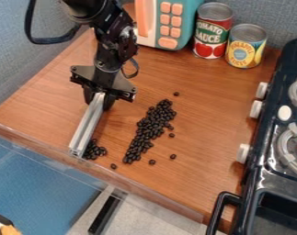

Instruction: Sweep into pile

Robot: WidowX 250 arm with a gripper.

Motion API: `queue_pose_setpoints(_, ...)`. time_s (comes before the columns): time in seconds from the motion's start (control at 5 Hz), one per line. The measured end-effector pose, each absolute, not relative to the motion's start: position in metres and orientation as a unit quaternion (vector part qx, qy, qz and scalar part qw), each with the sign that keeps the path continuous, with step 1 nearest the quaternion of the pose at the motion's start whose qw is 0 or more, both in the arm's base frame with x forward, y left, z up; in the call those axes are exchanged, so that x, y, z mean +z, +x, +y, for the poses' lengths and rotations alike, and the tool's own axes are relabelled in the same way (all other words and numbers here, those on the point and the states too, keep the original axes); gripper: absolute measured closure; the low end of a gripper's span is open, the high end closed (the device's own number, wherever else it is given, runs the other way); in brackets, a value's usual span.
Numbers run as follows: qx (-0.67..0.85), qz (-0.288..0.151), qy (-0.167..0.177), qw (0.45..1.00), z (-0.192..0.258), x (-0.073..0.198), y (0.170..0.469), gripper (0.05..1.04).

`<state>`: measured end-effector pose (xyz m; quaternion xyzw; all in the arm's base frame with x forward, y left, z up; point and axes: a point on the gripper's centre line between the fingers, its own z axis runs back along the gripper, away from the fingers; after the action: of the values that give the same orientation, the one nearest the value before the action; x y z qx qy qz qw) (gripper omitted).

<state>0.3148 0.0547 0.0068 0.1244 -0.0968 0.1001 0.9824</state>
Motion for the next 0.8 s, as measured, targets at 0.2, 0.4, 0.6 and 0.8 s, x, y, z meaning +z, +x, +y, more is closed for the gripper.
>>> queue_pose_setpoints(0.2, 0.100, -0.096, 0.119, 0.983, 0.044, 0.007, 0.316, 0.705)
queue_pose_setpoints(0.4, 0.121, -0.086, 0.110, 0.983, 0.039, 0.009, 0.319, 0.705)
queue_pose_setpoints(0.6, 0.133, -0.081, 0.106, 0.982, 0.033, 0.010, 0.324, 0.705)
queue_pose_setpoints(0.8, 0.149, -0.070, 0.102, 0.981, 0.031, 0.010, 0.330, 0.705)
